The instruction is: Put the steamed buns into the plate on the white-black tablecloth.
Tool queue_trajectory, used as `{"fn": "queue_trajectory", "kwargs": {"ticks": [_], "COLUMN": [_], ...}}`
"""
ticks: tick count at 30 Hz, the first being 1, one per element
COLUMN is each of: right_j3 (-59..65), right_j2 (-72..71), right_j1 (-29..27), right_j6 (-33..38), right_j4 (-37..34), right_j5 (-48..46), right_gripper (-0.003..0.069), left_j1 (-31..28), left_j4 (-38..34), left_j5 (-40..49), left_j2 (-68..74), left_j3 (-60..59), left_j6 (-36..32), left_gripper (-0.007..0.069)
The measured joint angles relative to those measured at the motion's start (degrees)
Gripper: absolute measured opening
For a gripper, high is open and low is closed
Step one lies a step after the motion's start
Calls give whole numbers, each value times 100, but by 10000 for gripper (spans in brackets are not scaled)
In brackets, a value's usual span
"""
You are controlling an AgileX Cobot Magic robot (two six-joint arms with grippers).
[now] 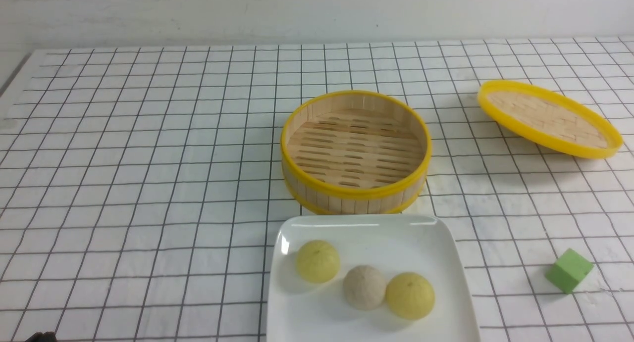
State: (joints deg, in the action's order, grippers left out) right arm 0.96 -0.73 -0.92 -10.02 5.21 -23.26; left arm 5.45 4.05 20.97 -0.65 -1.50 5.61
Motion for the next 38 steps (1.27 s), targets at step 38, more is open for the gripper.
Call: {"fn": "queue_trajectory", "kwargs": {"ticks": [38], "right_j3": [0], "right_j2": [0], "right_j1": [0], "right_j6": [0], "right_j4": [5], "right_j5": [0], "right_gripper": [158], "left_j1": [0], "left_j4": [6], "left_j5": [4], "left_j2": [0], "left_j3": [0], "left_j6": [0], "left_gripper": [95]}}
